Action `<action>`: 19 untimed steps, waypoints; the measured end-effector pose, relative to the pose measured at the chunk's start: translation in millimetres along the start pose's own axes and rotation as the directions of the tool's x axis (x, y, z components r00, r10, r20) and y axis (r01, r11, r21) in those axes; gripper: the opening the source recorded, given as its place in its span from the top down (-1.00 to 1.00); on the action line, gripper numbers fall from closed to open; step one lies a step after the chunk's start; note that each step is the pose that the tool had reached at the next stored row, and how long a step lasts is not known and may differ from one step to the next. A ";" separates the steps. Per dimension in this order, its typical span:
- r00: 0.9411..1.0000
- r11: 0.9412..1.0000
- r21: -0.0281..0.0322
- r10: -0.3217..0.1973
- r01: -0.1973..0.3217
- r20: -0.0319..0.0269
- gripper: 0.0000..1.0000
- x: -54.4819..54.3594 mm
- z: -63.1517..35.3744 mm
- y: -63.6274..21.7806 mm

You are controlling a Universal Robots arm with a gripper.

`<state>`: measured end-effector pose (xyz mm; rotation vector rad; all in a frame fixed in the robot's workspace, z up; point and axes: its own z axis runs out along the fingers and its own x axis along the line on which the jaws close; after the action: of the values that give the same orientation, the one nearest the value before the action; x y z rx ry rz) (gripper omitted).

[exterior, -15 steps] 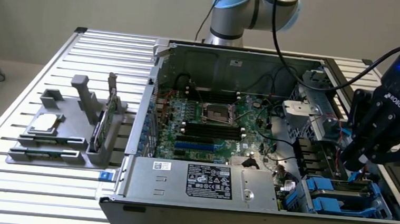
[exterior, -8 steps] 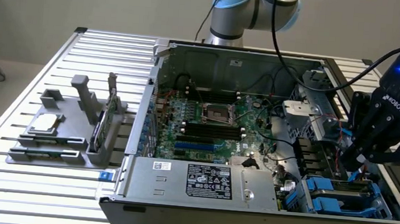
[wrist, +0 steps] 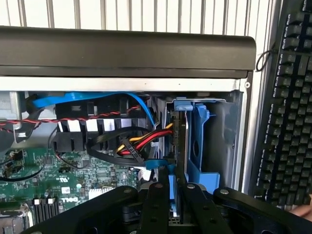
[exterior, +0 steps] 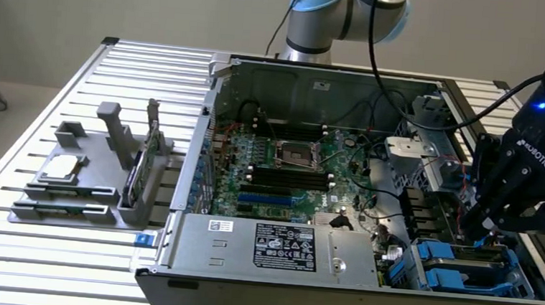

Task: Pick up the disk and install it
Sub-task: 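Insert the second disk wire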

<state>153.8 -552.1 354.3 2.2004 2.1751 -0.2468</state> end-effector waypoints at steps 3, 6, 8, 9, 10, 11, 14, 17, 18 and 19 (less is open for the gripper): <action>1.000 1.000 0.000 0.000 0.000 -0.003 0.68 -2.2 1.7 0.2; 1.000 1.000 0.000 -0.001 0.001 -0.005 0.68 -3.9 5.1 0.5; 1.000 1.000 0.000 -0.002 0.002 -0.008 0.68 -4.6 7.9 0.7; 1.000 1.000 0.000 -0.002 0.002 -0.009 0.68 -4.8 9.2 0.8; 1.000 1.000 0.000 -0.003 0.003 -0.011 0.68 -5.1 10.3 0.9; 1.000 1.000 0.000 -0.004 0.004 -0.014 0.68 -5.3 11.3 1.0; 1.000 1.000 0.000 -0.006 0.006 -0.023 0.68 -5.9 13.6 1.2; 0.999 1.000 -0.001 -0.008 0.008 -0.033 0.68 -6.1 14.3 1.4; 0.999 1.000 -0.001 -0.009 0.009 -0.036 0.68 -6.2 14.3 1.5; 0.999 1.000 -0.001 -0.009 0.009 -0.038 0.68 -6.3 14.3 1.8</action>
<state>154.3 -560.3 340.9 2.2133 2.2050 -0.2059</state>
